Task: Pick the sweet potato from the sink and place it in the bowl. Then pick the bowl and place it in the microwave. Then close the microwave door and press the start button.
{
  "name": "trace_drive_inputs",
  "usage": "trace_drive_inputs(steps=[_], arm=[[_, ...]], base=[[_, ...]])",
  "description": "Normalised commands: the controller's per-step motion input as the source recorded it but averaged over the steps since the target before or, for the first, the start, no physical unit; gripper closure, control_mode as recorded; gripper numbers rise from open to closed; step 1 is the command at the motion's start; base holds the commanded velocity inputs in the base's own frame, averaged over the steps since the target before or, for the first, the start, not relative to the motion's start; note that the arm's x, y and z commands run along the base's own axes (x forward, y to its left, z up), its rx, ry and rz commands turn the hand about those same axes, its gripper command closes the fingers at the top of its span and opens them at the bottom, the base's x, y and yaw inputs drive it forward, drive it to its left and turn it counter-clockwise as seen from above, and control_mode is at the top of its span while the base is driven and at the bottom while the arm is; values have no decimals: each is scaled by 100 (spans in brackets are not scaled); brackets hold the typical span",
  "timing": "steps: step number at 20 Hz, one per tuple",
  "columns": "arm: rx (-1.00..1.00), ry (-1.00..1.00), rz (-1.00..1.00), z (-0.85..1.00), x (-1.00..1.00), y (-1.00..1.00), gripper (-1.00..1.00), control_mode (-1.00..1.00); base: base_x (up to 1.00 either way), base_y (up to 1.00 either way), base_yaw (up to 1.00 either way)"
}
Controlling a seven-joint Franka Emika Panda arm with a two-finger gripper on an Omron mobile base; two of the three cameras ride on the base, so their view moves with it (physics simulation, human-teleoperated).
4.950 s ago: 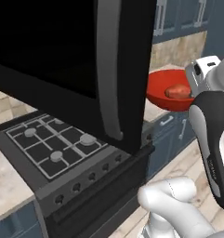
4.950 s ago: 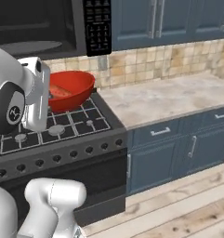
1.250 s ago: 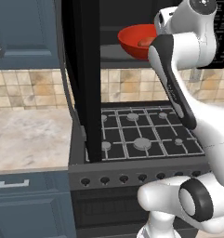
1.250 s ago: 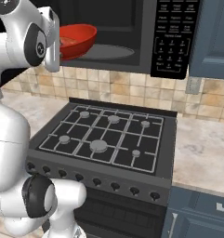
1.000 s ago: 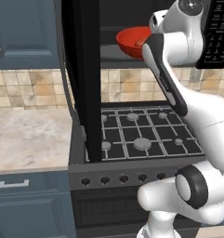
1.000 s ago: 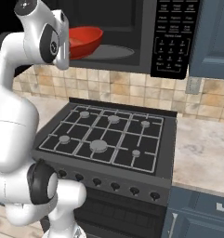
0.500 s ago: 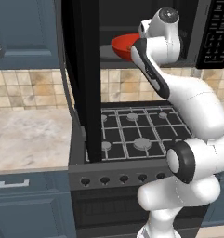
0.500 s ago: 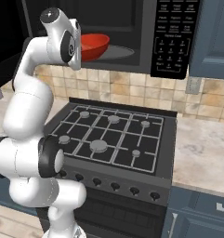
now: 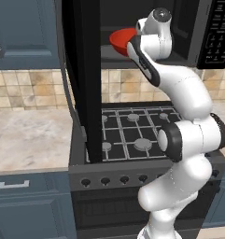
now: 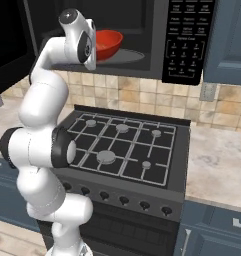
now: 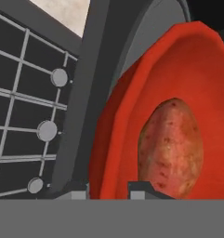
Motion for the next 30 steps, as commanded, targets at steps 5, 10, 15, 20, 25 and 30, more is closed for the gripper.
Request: trace_drive_inputs(steps=[5,10,15,20,25,30], arm=[[0,0,0,0,40,-2,100,-100],[0,-1,0,0,-3,0,-100,-100],[0,-19,0,13,-72,0,-100,-100],[3,-30,0,-3,-100,5,-100,-100],[9,-29,6,-13,-100,16,-100,-100],[12,-11,23,41,-100,32,-100,-100]], base=[[0,0,0],[0,0,0],[0,0,0],[0,0,0],[0,0,0],[0,0,0]])
